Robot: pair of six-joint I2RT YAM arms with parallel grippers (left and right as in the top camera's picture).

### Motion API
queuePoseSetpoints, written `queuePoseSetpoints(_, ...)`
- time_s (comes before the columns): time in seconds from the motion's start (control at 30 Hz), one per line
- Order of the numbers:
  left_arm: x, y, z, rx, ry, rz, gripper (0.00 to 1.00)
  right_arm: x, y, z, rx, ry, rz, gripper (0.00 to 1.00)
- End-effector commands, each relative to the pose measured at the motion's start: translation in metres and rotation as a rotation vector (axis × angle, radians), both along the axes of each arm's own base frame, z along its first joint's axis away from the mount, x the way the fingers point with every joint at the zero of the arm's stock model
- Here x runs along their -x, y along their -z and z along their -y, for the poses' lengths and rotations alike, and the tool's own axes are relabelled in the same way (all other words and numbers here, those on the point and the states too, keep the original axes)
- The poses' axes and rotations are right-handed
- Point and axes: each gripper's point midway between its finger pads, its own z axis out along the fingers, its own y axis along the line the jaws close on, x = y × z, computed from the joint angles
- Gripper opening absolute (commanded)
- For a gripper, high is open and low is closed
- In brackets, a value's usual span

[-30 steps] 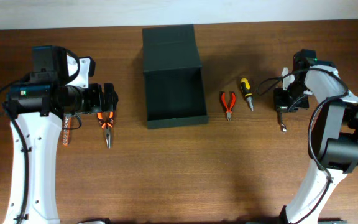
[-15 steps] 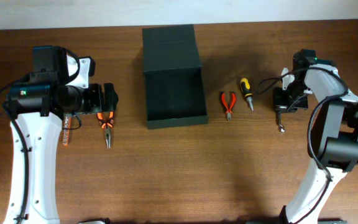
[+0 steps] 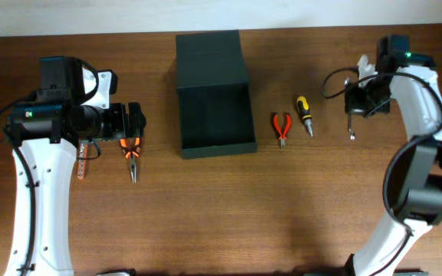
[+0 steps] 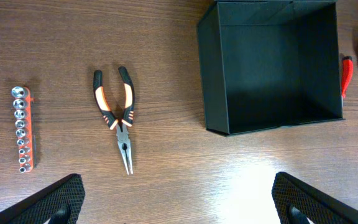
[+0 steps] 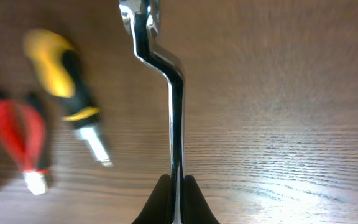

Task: Pack container
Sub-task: 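Carry the wrench into the green box and release it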

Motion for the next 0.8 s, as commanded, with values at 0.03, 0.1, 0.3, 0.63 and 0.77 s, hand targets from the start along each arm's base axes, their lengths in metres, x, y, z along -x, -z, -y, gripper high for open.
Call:
queuePoseSetpoints(0.03,-0.003,-0.001,-0.002,-0.013,0.008,0.007,0.99,-0.005,-0.067,-0.046,-0.105,-0.102,0.167,0.04)
queuePoseSetpoints(0.1,-0.003,-0.002,-0.002,-0.013,0.008,0.007,0.99,-0.003,-0.086,-0.068,-0.137,-0.156,0.214,0.04)
queuePoseSetpoints(0.3,-0.007,-0.003,-0.003,-0.015,0.008,0.023,0.99,0.015,-0.135,-0.160,-0.168,-0.413,0.347,0.04)
queuePoseSetpoints(0.63,-0.013,-0.006,-0.003,-0.017,0.008,0.052,0.99,0.044,-0.128,-0.277,0.072,-0.975,0.475,0.04)
queuePoseSetpoints(0.77,-0.013,-0.006,-0.003,-0.016,0.007,0.051,0.99,0.033,-0.122,-0.300,0.122,-1.113,0.552,0.04)
